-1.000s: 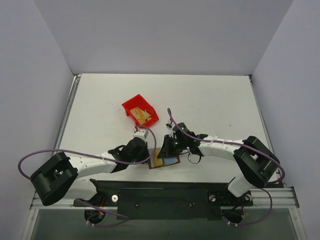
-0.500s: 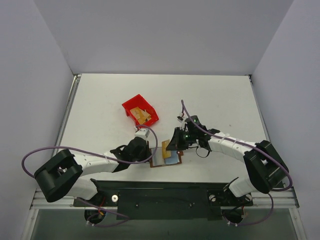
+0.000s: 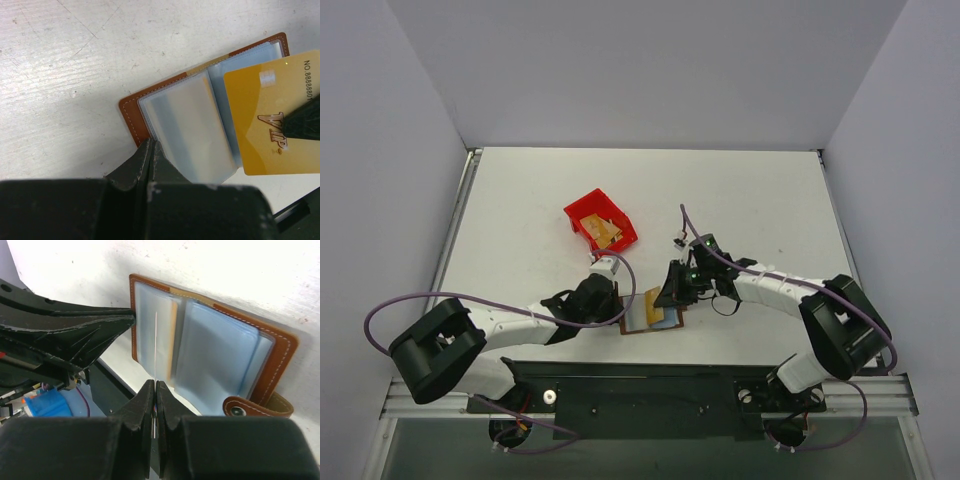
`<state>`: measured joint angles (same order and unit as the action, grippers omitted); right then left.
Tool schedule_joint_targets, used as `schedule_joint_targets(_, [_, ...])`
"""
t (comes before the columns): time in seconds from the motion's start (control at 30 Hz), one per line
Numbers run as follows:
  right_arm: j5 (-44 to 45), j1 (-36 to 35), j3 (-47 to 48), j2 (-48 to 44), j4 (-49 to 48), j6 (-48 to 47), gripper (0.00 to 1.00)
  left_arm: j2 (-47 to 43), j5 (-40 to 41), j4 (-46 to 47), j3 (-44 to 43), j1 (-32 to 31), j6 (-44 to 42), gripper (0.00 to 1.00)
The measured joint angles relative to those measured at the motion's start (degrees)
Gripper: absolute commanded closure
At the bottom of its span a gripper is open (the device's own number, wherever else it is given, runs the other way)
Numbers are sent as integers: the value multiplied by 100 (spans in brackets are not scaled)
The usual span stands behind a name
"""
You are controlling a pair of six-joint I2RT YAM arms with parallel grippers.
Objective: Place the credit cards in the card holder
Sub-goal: Insert the credit card into the card holder.
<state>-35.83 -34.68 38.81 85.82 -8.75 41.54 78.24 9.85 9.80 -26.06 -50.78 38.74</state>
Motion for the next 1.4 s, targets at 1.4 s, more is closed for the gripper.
schedule_joint_targets(1.4, [-417, 127, -90, 660, -466, 26, 100, 0, 4, 0, 0, 13, -17, 100])
